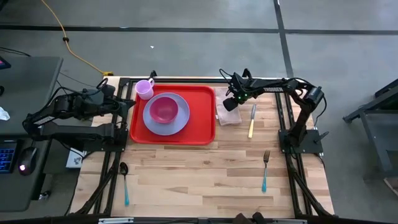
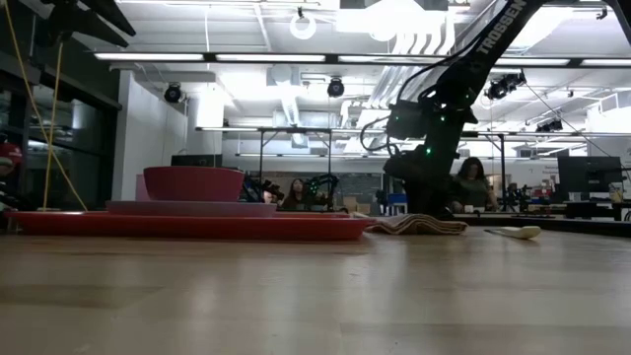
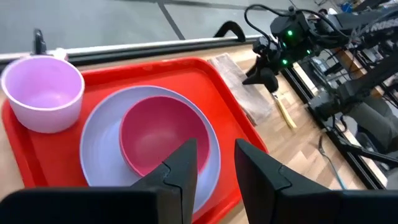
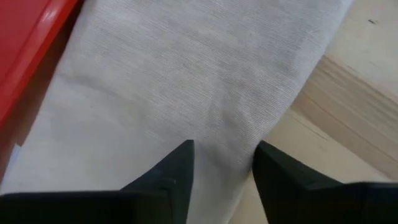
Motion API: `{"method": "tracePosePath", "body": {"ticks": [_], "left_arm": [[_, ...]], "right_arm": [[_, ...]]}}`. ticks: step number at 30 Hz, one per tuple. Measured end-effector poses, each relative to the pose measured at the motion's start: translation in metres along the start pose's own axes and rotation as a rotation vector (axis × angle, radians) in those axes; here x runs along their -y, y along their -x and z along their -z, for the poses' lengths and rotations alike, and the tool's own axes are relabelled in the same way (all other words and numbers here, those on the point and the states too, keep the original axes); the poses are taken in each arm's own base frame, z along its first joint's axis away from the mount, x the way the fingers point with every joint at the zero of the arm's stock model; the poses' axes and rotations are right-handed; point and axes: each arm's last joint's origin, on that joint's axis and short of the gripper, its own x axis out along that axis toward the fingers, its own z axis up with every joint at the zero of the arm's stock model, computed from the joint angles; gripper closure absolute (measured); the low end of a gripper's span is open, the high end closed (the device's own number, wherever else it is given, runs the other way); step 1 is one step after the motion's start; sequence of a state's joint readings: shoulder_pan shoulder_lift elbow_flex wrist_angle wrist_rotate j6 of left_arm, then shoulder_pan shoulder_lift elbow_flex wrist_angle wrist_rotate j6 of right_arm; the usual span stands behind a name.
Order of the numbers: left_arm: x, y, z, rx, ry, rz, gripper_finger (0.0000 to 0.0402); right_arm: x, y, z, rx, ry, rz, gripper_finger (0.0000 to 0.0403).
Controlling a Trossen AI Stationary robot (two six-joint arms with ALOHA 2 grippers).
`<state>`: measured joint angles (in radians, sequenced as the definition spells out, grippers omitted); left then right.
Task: Set up tray
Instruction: Put the white table napkin on the red serving tray to the right of the purple plate
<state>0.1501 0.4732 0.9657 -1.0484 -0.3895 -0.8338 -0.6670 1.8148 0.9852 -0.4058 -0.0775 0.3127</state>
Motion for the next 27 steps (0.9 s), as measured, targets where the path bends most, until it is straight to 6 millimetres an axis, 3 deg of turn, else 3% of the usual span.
{"method": "tracePosePath", "body": {"ticks": [5, 11, 19, 27], "left_arm": [[0.001, 0.001, -0.003, 0.051, -0.029, -0.004, 0.0263], [0.004, 0.014, -0.013, 0.197, -0.052, 0.121, 0.0263], [-0.005, 0.034, -0.015, 0.290, -0.058, 0.210, 0.0263], [-0.007, 0.034, -0.014, 0.281, -0.110, 0.220, 0.0263]], "right_arm": [[0.002, -0.013, 0.003, -0.045, -0.003, 0.024, 0.0327], [0.003, -0.014, 0.003, -0.042, 0.007, 0.042, 0.0394], [0.005, -0.014, 0.003, -0.042, -0.008, 0.038, 0.0400], [0.003, -0.010, -0.003, -0.043, -0.022, 0.016, 0.0402]]}}
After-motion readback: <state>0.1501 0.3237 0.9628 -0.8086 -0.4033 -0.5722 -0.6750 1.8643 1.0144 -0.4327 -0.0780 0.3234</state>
